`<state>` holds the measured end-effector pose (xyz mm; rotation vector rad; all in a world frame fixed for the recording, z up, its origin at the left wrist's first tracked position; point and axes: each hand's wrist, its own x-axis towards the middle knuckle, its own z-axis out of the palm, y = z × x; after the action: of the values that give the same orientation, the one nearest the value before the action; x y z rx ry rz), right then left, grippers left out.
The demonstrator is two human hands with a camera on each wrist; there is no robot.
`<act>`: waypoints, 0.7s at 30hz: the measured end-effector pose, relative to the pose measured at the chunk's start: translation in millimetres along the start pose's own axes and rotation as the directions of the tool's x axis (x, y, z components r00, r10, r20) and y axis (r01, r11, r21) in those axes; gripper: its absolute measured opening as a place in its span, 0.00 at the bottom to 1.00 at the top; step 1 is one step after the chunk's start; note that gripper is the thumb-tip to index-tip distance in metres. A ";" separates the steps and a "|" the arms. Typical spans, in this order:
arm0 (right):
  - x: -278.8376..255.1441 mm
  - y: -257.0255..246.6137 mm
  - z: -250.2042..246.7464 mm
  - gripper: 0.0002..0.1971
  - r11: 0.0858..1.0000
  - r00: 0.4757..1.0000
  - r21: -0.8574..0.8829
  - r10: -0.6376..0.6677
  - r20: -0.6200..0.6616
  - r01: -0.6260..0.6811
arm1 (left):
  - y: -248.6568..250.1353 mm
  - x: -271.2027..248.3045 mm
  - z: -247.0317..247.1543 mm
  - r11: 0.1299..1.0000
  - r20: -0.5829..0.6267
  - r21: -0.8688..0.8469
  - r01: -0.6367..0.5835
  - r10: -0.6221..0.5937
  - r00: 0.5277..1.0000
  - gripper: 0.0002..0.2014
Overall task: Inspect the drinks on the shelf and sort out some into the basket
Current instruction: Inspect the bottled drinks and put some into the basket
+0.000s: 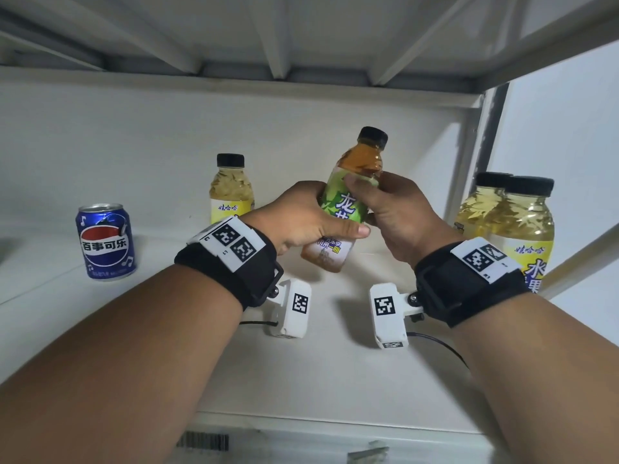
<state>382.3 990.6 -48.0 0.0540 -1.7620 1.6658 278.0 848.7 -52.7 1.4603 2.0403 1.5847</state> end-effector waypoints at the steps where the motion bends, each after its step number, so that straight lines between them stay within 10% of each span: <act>1: 0.8 0.2 -0.1 0.15 1.000 1.000 -0.006 -0.010 -0.006 0.010 | 0.1 -0.7 -0.3 1.000 0.010 -0.004 -0.002 0.002 1.000 0.18; 21: 7.6 9.5 15.3 0.17 0.895 0.998 -0.445 -0.009 0.056 0.033 | -28.0 2.5 -26.0 0.961 0.045 0.086 0.264 -0.268 0.962 0.16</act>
<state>365.1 981.9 -51.2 -0.0938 -2.1350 1.2150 243.9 835.2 -63.6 1.1773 2.1821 1.3559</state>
